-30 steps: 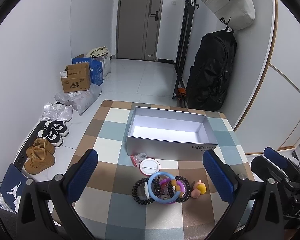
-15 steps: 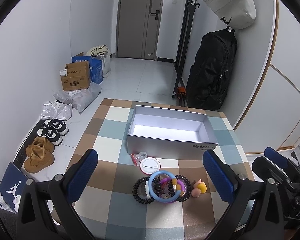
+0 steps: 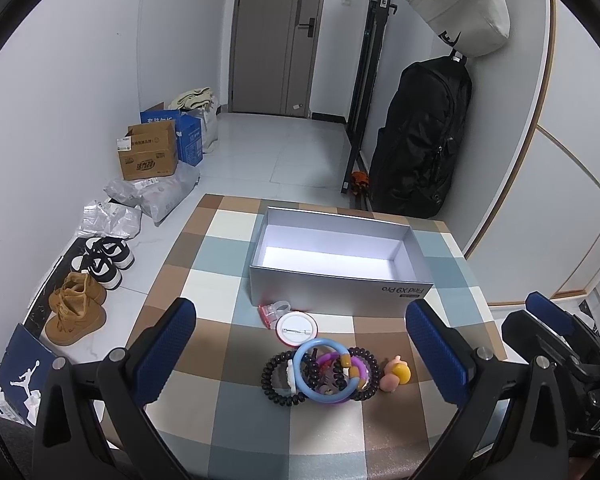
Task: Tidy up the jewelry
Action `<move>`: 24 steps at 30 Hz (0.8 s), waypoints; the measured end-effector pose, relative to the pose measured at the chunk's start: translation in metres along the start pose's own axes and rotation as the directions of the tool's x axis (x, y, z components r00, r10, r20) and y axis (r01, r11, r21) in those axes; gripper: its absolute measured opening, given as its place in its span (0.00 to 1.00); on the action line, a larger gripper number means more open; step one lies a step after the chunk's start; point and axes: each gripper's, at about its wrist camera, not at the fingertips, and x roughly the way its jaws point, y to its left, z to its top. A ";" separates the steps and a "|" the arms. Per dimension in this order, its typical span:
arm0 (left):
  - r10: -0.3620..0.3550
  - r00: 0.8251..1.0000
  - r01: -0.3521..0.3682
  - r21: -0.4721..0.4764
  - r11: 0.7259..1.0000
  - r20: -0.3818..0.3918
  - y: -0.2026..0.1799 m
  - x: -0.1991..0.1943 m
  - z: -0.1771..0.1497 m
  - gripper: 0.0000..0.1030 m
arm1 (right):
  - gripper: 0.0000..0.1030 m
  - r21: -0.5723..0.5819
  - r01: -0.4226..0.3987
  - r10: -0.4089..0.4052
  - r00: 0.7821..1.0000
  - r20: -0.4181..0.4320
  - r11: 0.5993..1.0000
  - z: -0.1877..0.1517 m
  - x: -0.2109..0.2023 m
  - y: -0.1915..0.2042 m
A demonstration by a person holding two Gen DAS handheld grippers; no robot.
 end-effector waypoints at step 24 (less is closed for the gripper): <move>-0.059 0.995 0.056 -0.051 0.997 -0.076 0.014 0.009 0.004 0.99 | 1.00 0.004 -0.009 0.009 0.997 -0.072 1.000 -0.004 0.013 0.001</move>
